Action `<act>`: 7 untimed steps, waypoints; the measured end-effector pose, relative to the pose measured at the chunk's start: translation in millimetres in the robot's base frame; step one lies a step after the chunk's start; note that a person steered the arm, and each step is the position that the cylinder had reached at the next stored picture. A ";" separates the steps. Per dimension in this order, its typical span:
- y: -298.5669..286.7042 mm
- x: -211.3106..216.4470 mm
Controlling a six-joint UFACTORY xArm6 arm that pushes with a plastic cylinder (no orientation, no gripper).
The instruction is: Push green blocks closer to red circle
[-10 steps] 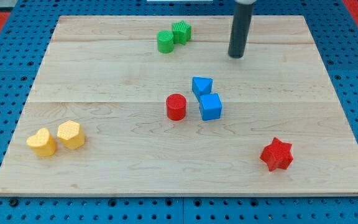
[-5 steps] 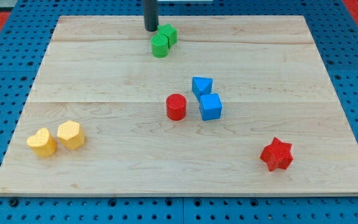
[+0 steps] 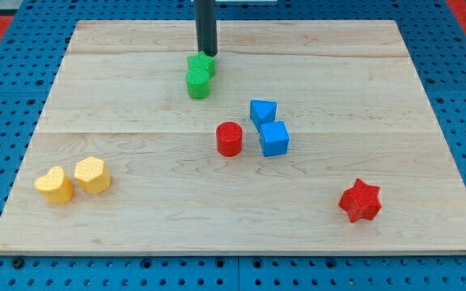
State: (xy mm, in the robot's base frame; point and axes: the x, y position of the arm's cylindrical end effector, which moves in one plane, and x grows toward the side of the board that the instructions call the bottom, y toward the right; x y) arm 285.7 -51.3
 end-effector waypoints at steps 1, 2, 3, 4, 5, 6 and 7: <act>-9.1 37.9; -9.4 77.0; -10.6 90.6; -47.7 95.1; -47.8 125.3; -77.8 127.5; -104.6 154.8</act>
